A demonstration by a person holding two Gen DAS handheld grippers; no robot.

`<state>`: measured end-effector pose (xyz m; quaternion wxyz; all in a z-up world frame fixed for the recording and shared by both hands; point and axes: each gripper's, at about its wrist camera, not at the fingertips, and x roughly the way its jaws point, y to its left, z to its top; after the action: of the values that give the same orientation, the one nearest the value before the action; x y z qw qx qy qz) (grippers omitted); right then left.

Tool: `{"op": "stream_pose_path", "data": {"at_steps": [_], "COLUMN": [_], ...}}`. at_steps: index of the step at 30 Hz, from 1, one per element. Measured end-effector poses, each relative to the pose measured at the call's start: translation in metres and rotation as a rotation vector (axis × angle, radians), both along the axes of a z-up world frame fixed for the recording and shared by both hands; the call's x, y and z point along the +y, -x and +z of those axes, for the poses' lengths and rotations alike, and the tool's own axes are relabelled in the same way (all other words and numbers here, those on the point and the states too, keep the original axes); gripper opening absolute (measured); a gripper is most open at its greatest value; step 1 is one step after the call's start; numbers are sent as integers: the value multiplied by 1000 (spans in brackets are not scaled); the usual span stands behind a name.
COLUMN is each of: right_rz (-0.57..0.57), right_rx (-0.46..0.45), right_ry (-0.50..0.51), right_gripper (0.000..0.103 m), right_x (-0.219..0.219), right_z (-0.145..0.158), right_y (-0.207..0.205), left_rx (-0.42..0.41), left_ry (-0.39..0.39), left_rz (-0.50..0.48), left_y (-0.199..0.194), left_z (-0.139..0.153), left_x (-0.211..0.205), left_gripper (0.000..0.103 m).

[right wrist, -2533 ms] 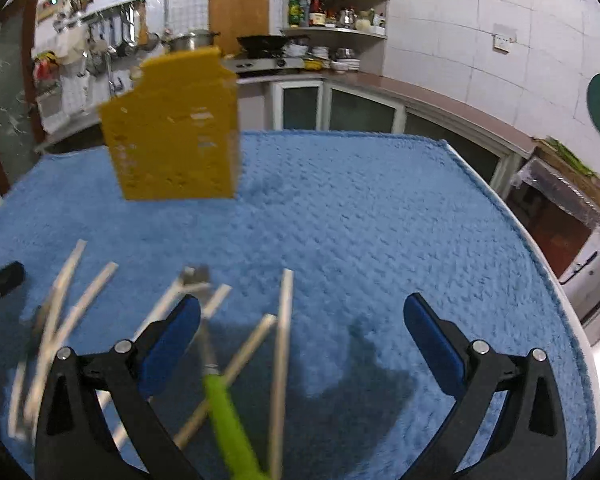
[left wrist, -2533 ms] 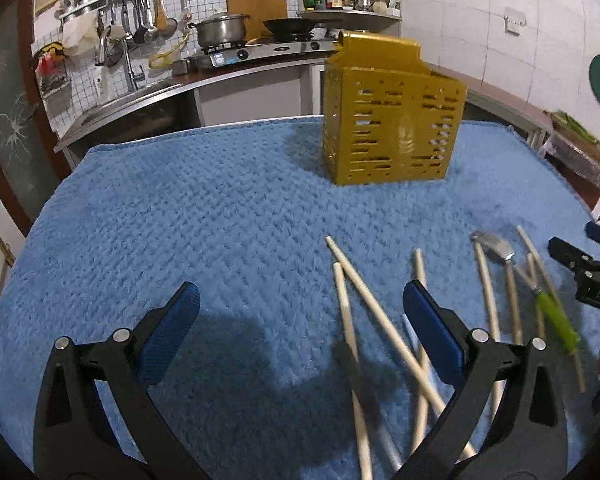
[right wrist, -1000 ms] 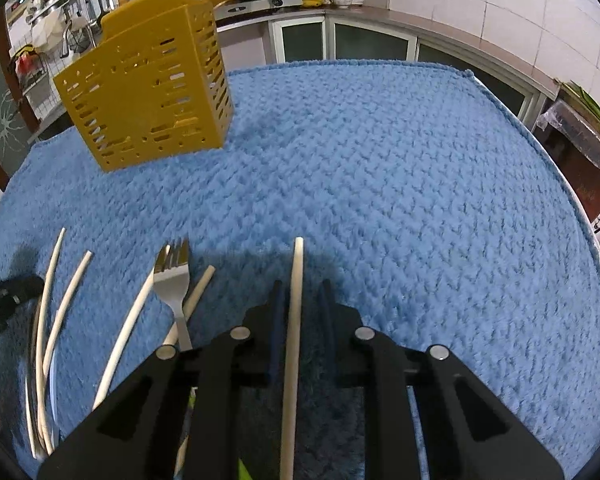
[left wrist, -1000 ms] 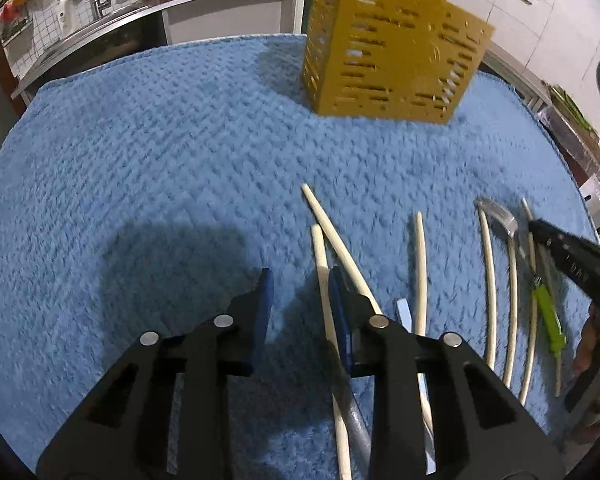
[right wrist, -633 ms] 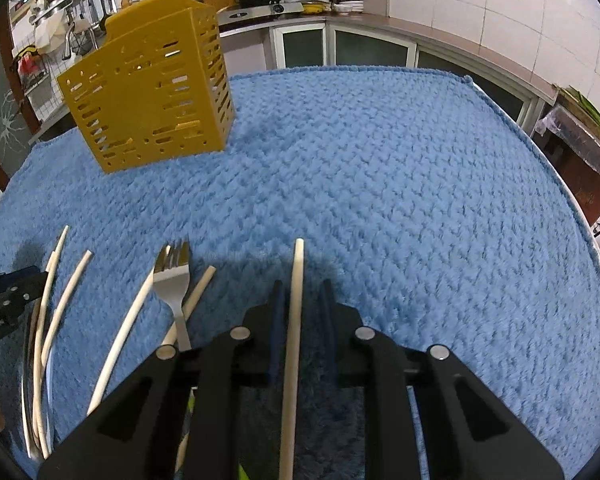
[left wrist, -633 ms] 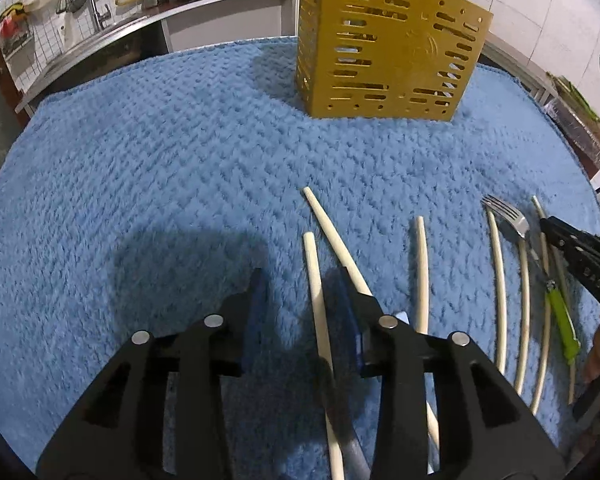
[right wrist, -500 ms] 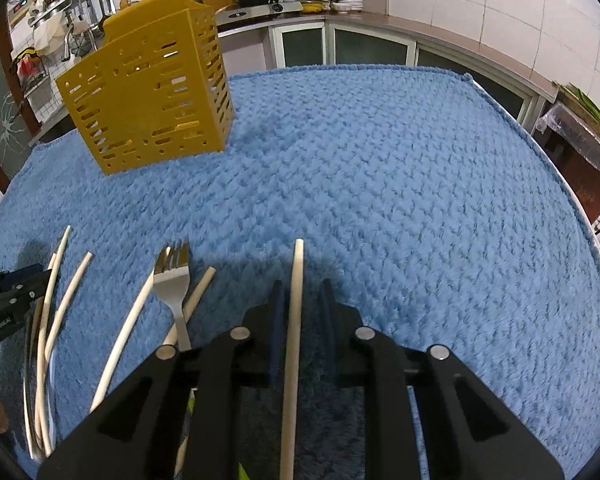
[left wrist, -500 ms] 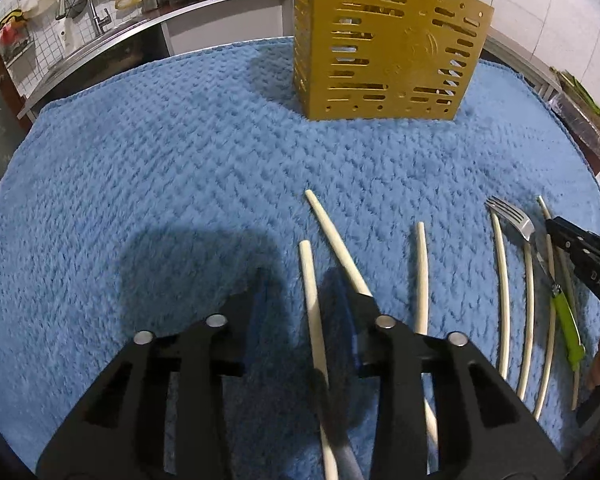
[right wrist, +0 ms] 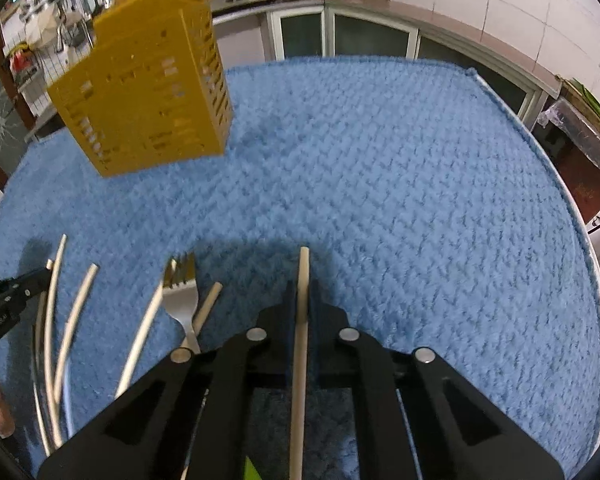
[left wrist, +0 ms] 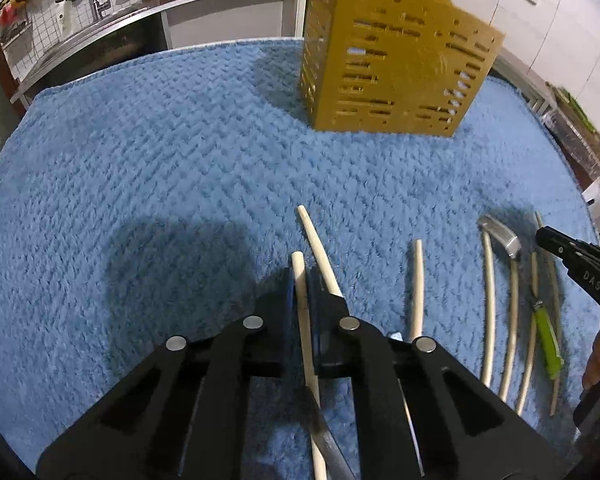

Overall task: Organize utensils
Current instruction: 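Lift the chopstick with the left tool and drop it into the yellow caddy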

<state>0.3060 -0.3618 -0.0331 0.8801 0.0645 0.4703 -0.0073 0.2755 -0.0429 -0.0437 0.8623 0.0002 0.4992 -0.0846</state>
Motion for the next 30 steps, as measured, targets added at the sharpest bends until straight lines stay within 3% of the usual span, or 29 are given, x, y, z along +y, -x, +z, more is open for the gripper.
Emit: {"op": "stream_pose_path", "data": {"at_steps": [6, 15, 25, 30], "right_rz": [-15, 11, 47, 59], "right_rx": [-104, -278, -451, -559], "right_ry": [-33, -110, -116, -114], "right_gripper": [6, 6, 6, 6], "right_x": [-4, 2, 14, 18], "right_z": [25, 61, 97, 129], "right_y": [15, 29, 41, 38], "left_rx": [-37, -205, -430, -493], "left_ry": [52, 108, 160, 186], "left_rz": [14, 36, 20, 9], "left_y": [5, 10, 27, 23], "left_z": [19, 70, 125, 151], "left_x": [9, 30, 37, 34], "left_gripper": [5, 5, 4, 4]}}
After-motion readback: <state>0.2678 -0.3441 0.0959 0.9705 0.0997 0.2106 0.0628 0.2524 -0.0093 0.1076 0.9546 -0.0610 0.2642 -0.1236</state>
